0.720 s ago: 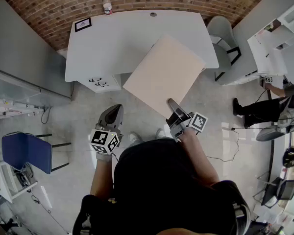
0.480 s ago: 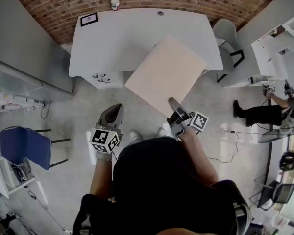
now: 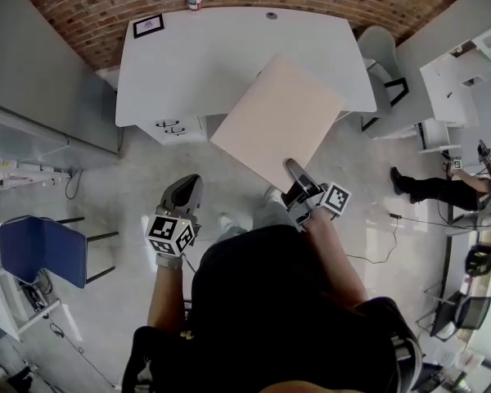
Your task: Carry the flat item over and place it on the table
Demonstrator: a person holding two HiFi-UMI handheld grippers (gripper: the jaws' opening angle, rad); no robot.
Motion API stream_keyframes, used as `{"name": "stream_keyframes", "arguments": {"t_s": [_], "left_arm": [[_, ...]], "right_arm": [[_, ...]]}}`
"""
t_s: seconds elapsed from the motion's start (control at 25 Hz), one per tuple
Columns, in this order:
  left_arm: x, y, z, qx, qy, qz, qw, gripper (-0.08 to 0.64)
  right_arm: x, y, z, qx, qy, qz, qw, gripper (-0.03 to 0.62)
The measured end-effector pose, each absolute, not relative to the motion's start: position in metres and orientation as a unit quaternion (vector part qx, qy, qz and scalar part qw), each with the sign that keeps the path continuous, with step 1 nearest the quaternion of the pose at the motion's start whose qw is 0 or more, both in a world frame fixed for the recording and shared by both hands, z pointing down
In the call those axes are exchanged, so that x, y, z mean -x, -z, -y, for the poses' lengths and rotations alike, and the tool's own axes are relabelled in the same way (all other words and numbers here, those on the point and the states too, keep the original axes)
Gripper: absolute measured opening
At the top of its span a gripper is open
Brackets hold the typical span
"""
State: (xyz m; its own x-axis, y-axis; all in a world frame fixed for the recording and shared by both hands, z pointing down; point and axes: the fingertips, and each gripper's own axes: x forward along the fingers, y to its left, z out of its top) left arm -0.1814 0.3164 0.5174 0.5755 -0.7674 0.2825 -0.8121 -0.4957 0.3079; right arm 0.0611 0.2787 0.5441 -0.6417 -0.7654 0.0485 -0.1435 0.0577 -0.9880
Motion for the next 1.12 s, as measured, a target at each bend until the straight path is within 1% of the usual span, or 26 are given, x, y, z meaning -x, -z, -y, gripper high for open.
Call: {"name": "stream_keyframes", "arguments": {"t_s": [0.24,0.48,0.88,1.12], "left_arm": [[0.173,-0.527,-0.286,-0.860,-0.057,0.458,0.217,0.005],[0.154,-0.524,-0.229,-0.854,-0.065,0.468,0.219,0.005],[0.097,-0.517,-0.120,-0.842,-0.067,0.487,0.221,0.005],[0.059,-0.514,-0.066,-0.833,-0.070,0.501,0.223,0.005]], "right_arm": [[-0.072,-0.562,-0.249,0.344,0.610,-0.666,0.257,0.282],[-0.092,-0.574,-0.191,0.346,0.622,-0.660,0.240,0.284],[-0.135,-0.585,-0.083,0.321,0.643,-0.665,0.202,0.284],[-0.162,-0.599,-0.027,0.310,0.659,-0.664,0.167,0.284]]}}
